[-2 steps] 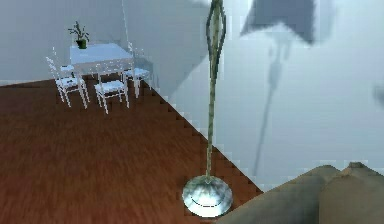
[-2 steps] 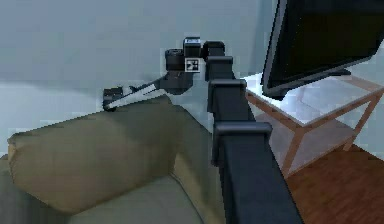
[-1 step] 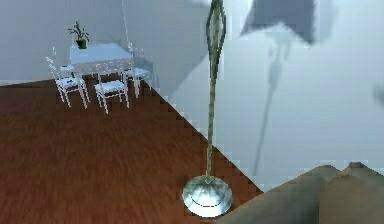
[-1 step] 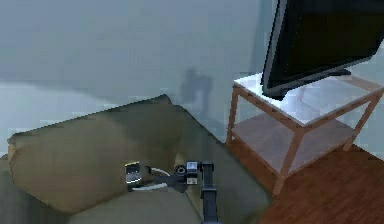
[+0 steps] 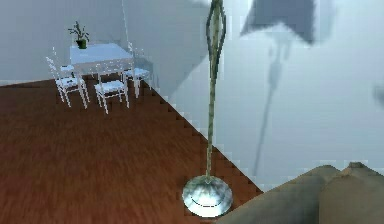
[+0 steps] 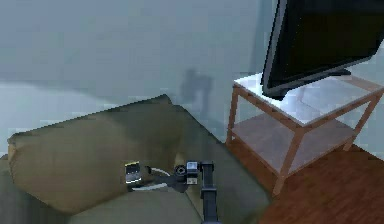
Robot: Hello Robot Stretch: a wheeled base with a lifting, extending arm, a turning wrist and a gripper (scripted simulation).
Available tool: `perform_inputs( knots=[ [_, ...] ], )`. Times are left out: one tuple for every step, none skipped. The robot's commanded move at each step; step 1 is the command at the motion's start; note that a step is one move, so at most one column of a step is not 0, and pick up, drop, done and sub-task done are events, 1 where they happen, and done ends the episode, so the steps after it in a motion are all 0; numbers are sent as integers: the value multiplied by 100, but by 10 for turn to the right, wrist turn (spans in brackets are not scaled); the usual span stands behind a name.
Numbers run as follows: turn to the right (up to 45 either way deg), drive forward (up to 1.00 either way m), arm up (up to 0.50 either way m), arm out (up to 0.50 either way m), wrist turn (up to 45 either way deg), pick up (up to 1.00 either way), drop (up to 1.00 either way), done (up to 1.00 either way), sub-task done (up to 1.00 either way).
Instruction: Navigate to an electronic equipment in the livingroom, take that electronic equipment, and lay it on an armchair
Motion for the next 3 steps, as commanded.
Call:
perform_inputs(
  knots=[
    [0, 0, 0, 0, 0, 0, 100, 0, 0],
    [0, 0, 10, 0, 0, 0, 0, 0, 0],
    [0, 0, 0, -8, 0, 0, 0, 0, 0]
  ],
)
